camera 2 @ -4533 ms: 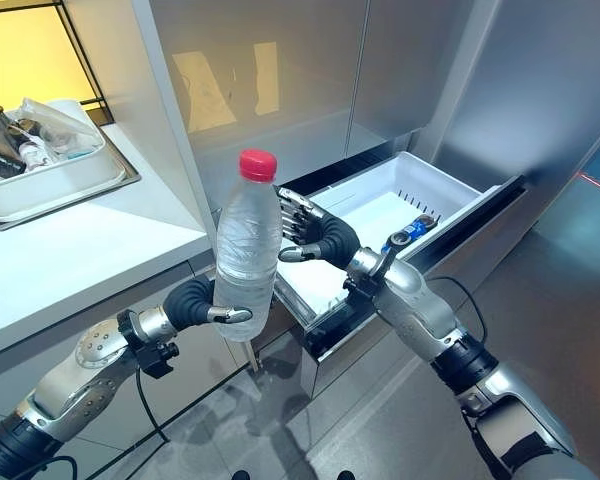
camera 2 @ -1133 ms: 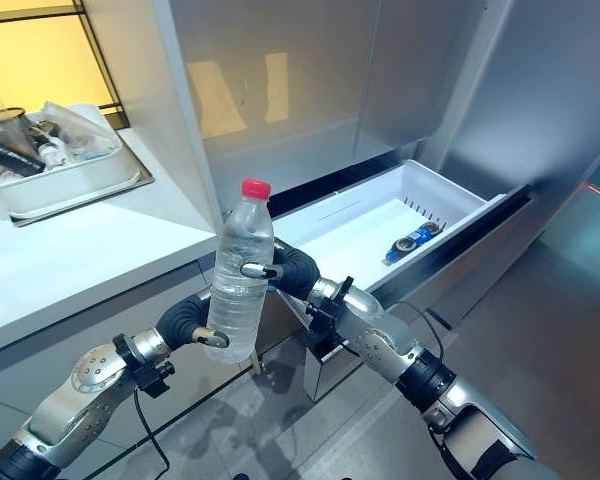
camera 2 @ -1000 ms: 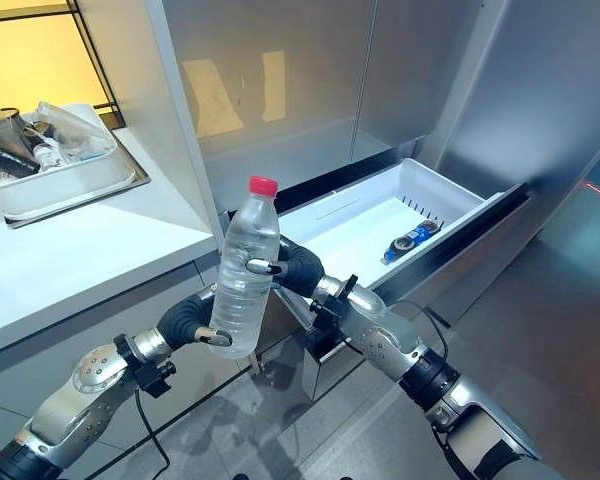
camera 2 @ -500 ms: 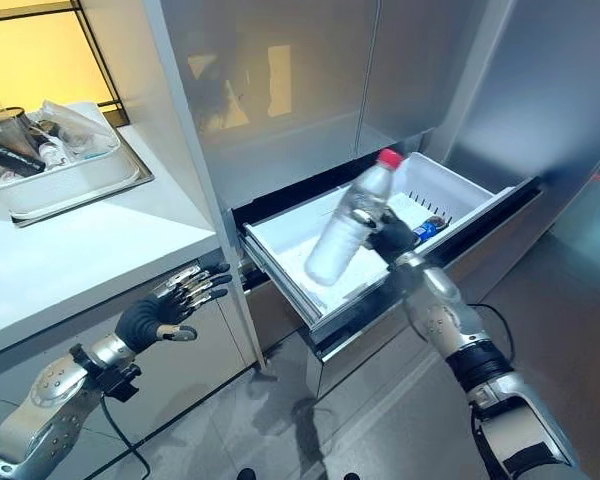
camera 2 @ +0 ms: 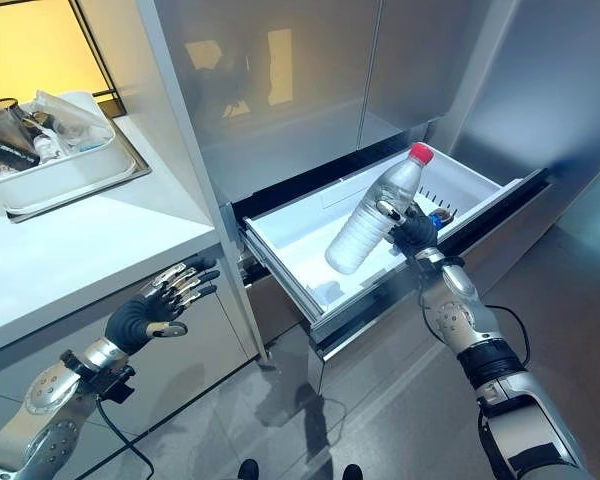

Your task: Take the drinks into the refrigerator

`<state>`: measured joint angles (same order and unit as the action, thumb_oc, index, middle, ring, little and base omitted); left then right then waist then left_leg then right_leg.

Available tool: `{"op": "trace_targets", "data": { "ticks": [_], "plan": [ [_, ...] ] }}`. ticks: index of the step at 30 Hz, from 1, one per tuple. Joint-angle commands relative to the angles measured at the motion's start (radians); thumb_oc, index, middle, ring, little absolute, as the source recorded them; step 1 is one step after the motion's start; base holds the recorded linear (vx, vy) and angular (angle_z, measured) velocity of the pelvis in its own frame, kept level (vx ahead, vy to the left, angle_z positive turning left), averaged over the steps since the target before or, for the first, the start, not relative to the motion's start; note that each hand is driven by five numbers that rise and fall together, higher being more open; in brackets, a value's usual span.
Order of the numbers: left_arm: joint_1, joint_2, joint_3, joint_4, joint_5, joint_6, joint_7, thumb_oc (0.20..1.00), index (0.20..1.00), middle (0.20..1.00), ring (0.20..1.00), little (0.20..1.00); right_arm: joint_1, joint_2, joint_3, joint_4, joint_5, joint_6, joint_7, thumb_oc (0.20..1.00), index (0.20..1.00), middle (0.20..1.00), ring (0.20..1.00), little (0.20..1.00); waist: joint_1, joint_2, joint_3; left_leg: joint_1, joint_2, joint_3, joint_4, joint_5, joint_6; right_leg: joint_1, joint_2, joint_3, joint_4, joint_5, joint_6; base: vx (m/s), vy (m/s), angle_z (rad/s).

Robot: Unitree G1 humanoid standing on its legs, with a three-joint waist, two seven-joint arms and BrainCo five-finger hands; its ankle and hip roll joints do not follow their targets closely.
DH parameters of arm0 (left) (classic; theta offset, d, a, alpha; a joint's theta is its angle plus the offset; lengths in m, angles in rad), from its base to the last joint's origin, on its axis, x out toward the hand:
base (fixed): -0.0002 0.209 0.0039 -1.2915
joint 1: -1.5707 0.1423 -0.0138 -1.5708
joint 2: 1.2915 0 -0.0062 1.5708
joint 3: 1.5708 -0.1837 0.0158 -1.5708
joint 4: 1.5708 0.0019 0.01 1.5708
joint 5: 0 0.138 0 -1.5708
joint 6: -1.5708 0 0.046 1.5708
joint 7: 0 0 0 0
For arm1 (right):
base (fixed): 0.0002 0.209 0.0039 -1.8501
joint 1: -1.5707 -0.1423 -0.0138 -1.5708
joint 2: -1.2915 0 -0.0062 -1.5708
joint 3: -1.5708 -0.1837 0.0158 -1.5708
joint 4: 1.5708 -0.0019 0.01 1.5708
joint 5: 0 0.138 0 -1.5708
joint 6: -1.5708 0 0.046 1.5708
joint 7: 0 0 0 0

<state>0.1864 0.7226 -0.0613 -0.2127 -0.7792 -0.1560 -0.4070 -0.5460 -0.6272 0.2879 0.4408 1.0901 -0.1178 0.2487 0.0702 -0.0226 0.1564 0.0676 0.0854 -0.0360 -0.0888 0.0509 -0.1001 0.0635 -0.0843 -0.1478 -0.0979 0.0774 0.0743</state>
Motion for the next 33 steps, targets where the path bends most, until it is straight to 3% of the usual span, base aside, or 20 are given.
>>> {"op": "trace_targets", "data": {
  "ticks": [1,9,19,23,33],
  "plan": [
    [-0.029,0.044,0.045,-0.013,-0.044,-0.087,0.008,1.000,1.000,1.000,1.000,1.000,-0.217,-0.111,-0.047,0.040,-0.014,-0.117,-0.002,0.200,0.200,0.200,0.200,0.200,0.001,-0.057,0.021,0.027,-0.088,-0.027,0.043,-0.111,0.095,0.047,0.047,-0.045,0.037,-0.112,-0.016,-0.10,-0.008,0.07],
    [-0.080,0.092,0.023,-0.036,-0.054,-0.114,0.014,1.000,1.000,1.000,1.000,1.000,-0.465,-0.246,0.133,0.268,-0.241,-0.107,-0.061,0.200,0.200,0.200,0.200,0.200,0.025,-0.047,0.084,-0.086,-0.089,-0.052,0.051,-0.063,0.091,-0.078,0.041,-0.071,0.092,-0.106,-0.019,-0.06,-0.016,0.11],
    [-0.124,0.107,-0.019,-0.085,-0.062,-0.134,0.046,1.000,1.000,1.000,1.000,1.000,-0.641,-0.172,0.216,0.474,-0.344,-0.118,-0.135,0.200,0.200,0.200,0.200,0.200,0.051,-0.011,0.135,-0.171,-0.087,-0.084,0.043,-0.028,0.084,-0.180,0.037,-0.091,0.133,-0.115,-0.023,0.01,-0.016,0.14],
    [-0.128,0.106,-0.025,-0.093,-0.051,-0.147,0.065,1.000,1.000,1.000,1.000,1.000,-0.658,-0.185,0.243,0.528,-0.430,-0.119,-0.154,0.200,0.200,0.200,0.200,0.200,0.059,0.003,0.158,-0.200,-0.084,-0.092,0.039,-0.013,0.079,-0.218,0.034,-0.098,0.153,-0.120,-0.025,0.02,-0.023,0.04],
    [-0.131,0.123,-0.031,-0.136,-0.017,-0.157,0.072,1.000,1.000,1.000,1.000,1.000,-0.609,-0.278,0.399,0.567,-0.847,-0.094,-0.152,0.200,0.200,0.200,0.200,0.200,0.069,0.025,0.206,-0.246,-0.073,-0.127,0.017,0.019,0.066,-0.298,0.031,-0.112,0.217,-0.143,-0.029,0.01,-0.039,0.13]
  ]
}}
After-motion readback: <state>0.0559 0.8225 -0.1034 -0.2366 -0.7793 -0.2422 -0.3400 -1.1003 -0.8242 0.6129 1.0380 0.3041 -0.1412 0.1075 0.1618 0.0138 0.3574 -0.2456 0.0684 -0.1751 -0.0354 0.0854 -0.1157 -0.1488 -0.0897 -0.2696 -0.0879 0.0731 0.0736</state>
